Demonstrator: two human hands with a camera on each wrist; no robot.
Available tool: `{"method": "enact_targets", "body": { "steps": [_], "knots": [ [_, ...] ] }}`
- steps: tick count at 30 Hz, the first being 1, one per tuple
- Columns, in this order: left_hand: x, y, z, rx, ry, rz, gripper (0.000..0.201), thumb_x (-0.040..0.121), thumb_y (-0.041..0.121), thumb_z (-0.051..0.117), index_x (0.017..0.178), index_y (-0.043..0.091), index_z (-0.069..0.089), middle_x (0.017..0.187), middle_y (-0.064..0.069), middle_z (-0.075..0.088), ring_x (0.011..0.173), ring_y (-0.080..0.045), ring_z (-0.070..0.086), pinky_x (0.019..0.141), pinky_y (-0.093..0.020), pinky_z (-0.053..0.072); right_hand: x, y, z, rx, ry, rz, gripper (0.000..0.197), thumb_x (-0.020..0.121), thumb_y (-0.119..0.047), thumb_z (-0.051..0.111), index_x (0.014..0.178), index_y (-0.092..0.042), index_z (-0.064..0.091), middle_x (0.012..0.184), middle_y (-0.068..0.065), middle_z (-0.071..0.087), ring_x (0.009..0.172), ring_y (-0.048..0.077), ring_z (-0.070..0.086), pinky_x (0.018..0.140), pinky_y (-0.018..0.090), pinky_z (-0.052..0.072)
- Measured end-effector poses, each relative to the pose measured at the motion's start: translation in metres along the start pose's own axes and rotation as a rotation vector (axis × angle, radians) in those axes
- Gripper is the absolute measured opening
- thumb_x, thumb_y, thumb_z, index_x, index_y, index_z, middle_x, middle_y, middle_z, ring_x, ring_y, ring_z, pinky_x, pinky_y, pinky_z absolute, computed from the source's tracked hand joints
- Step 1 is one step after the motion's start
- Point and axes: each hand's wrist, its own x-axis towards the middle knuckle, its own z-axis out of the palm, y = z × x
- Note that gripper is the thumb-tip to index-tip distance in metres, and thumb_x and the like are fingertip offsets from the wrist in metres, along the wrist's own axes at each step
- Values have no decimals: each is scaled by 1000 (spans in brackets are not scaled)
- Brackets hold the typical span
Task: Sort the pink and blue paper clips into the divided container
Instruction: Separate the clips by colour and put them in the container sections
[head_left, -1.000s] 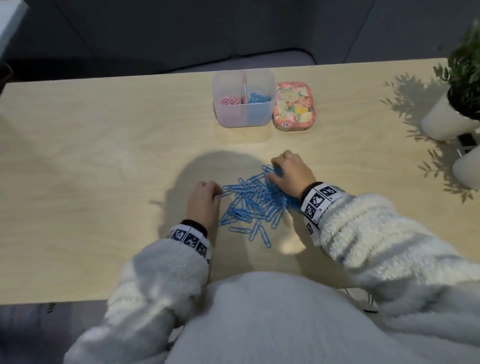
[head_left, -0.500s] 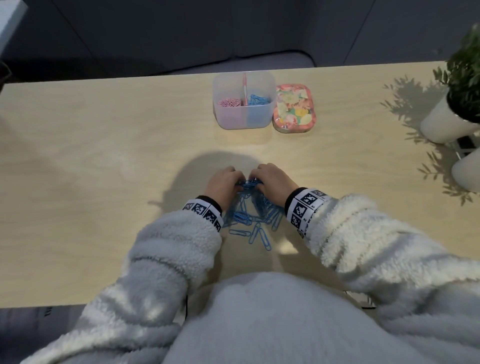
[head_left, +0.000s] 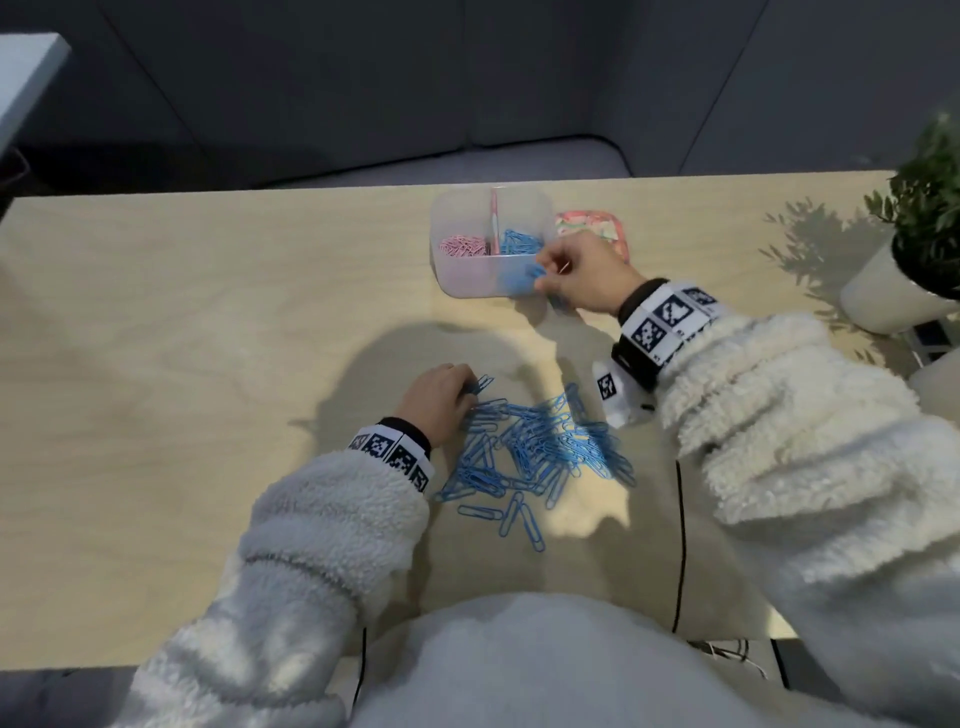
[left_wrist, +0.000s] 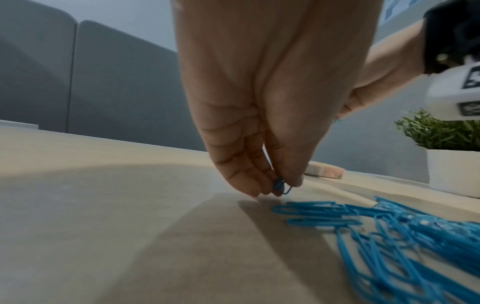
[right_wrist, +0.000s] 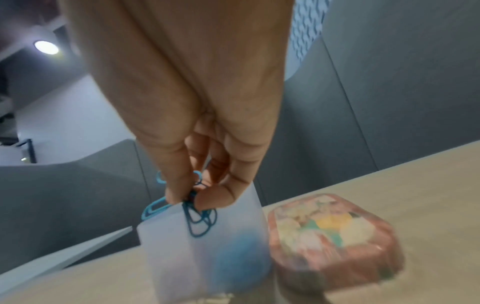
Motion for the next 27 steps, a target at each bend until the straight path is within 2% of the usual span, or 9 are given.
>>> {"method": "enact_targets", "body": {
  "steps": [3,7,10,14,16,18,21,23,27],
  "knots": [
    [2,1,-8,-40,7,10,19,90,15,52,104,3,58,105,-16,63,96,-30,56,78,-32,40,31,-9,-11,7,149,78,11,79,-4,66,72,-11,61,66,0,53,56,10,46,48,10,42],
    [12,9,-28,-84,44,26,18,88,12,52,102,4,60,100,-16,67,91,-31,60,77,-33,43,61,-16,-11,-36,235,188,15,80,-7,65,94,0,68,95,15,68,85,24,61,79,33,53],
    [30,22,-49,-92,104,56,17,87,11,52,99,3,61,98,-18,67,90,-34,61,78,-38,46,68,-21,-5,-58,251,232,23,83,-9,62,104,-2,67,115,17,66,107,29,60,86,29,47],
    [67,46,-74,-51,260,106,16,87,7,48,93,-5,58,94,-26,63,89,-36,58,75,-39,38,67,-18,0,16,221,255,26,86,-2,53,109,-3,65,121,17,62,111,31,59,97,37,49],
    [89,56,-82,-38,292,78,19,88,8,46,98,-4,57,98,-26,62,93,-37,57,77,-40,38,57,-17,-2,54,241,231,28,88,-1,49,111,-3,65,120,15,64,113,28,59,99,30,46],
    [112,62,-85,15,252,25,23,90,11,44,106,-1,56,107,-23,62,101,-38,56,82,-41,42,44,-14,-7,107,301,173,29,88,-1,46,110,-2,66,114,14,67,111,26,60,98,25,43],
    [133,67,-85,119,206,19,24,91,14,46,109,1,57,111,-23,62,105,-39,56,85,-43,45,21,-3,-9,149,393,81,31,81,-3,44,98,-6,70,102,12,72,100,25,65,97,36,49],
    [138,70,-85,153,194,36,27,92,21,48,107,0,58,110,-24,62,105,-39,56,85,-43,44,6,7,-8,152,393,65,27,80,-3,46,94,-5,69,98,8,71,91,23,63,92,32,49],
    [120,63,-80,95,273,135,29,90,23,51,106,0,61,116,-23,57,104,-37,54,88,-41,41,-33,25,-3,88,226,118,14,85,-4,54,84,-11,66,78,-3,61,63,10,54,59,10,42]
  ]
}}
